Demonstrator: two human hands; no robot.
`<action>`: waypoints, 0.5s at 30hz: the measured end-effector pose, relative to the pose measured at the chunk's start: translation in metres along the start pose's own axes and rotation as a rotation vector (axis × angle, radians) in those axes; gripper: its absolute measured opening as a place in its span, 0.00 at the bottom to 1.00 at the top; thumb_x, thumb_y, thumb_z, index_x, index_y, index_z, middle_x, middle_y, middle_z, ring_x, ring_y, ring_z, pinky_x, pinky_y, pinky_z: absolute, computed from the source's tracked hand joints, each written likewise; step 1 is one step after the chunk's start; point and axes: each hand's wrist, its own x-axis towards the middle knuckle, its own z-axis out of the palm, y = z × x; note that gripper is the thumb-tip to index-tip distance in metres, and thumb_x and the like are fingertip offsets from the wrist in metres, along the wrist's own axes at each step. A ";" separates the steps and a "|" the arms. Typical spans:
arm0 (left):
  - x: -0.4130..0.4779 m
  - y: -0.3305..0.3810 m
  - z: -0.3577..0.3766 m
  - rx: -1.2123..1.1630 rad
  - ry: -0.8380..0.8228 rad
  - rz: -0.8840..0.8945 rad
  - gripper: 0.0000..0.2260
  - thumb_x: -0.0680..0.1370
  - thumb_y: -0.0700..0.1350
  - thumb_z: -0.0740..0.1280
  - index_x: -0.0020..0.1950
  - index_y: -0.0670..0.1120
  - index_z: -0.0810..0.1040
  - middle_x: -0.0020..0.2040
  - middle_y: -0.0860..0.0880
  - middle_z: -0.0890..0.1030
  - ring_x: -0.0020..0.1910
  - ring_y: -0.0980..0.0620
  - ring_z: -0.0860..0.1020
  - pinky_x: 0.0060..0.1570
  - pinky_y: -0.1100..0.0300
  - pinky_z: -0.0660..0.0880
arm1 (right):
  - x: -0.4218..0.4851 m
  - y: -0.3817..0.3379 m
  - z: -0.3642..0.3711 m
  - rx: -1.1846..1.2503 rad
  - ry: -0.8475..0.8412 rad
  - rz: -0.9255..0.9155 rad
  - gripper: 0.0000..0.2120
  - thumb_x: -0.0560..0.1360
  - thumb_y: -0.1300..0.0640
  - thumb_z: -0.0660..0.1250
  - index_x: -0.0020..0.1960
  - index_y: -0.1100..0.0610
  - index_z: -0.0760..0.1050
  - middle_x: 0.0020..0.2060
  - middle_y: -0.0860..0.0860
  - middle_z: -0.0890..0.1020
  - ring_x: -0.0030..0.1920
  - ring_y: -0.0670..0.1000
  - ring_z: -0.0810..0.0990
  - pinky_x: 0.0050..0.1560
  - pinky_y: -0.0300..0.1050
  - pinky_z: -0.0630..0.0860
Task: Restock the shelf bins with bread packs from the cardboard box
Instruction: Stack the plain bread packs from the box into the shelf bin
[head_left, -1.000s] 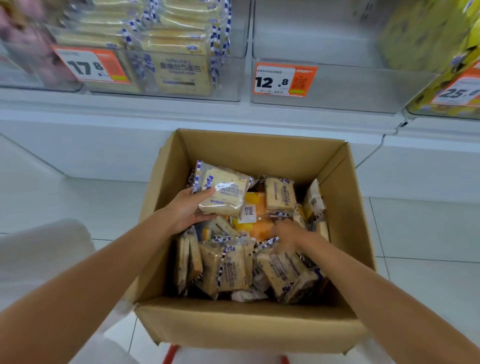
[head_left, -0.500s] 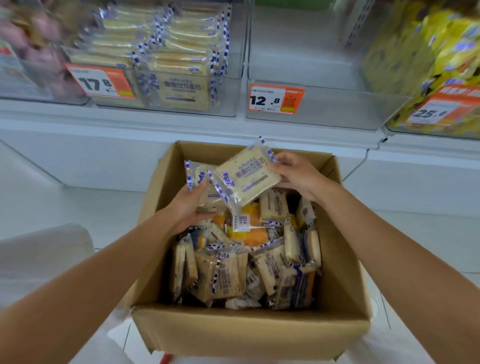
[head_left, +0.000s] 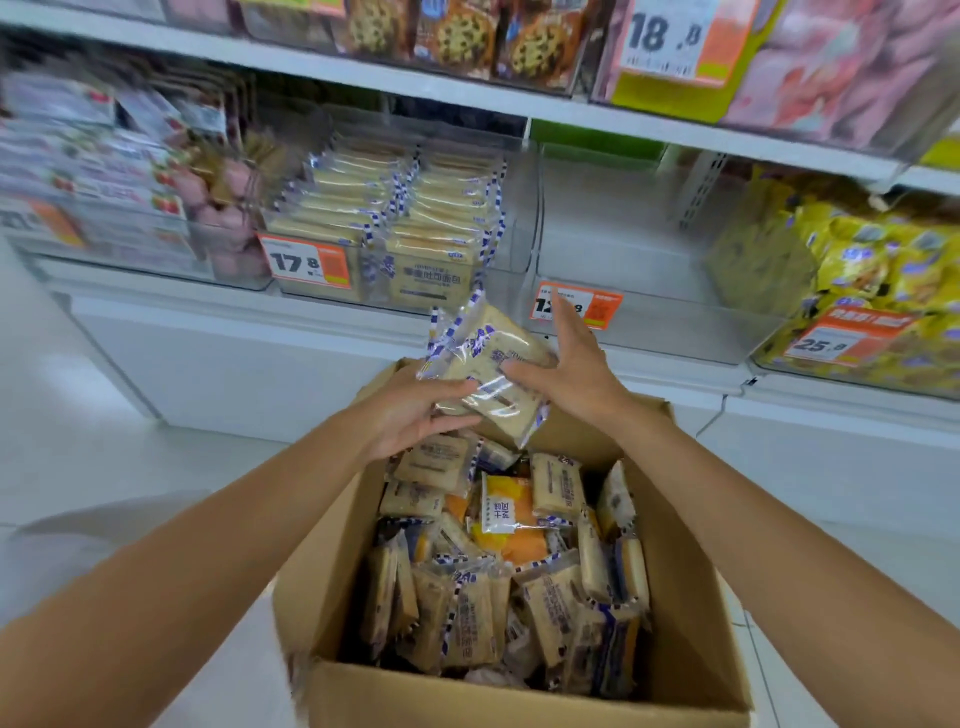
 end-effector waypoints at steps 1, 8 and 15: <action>-0.002 0.005 -0.003 0.032 -0.027 -0.002 0.21 0.74 0.36 0.70 0.66 0.44 0.75 0.61 0.44 0.82 0.60 0.48 0.81 0.55 0.53 0.80 | 0.004 -0.007 -0.005 -0.098 -0.043 -0.083 0.42 0.72 0.42 0.71 0.79 0.51 0.53 0.75 0.49 0.63 0.75 0.51 0.60 0.73 0.49 0.59; 0.008 0.063 -0.036 0.261 -0.149 -0.051 0.25 0.72 0.37 0.73 0.68 0.42 0.74 0.61 0.41 0.82 0.60 0.45 0.81 0.59 0.50 0.79 | 0.038 -0.046 -0.014 -0.211 -0.234 -0.193 0.16 0.75 0.42 0.67 0.58 0.49 0.71 0.52 0.48 0.78 0.51 0.48 0.78 0.49 0.46 0.76; 0.042 0.141 -0.040 0.786 -0.084 0.145 0.19 0.71 0.48 0.77 0.61 0.52 0.78 0.55 0.53 0.83 0.51 0.56 0.83 0.48 0.60 0.81 | 0.072 -0.060 -0.036 0.007 -0.140 -0.022 0.16 0.76 0.45 0.67 0.60 0.51 0.71 0.52 0.46 0.81 0.51 0.48 0.81 0.52 0.48 0.77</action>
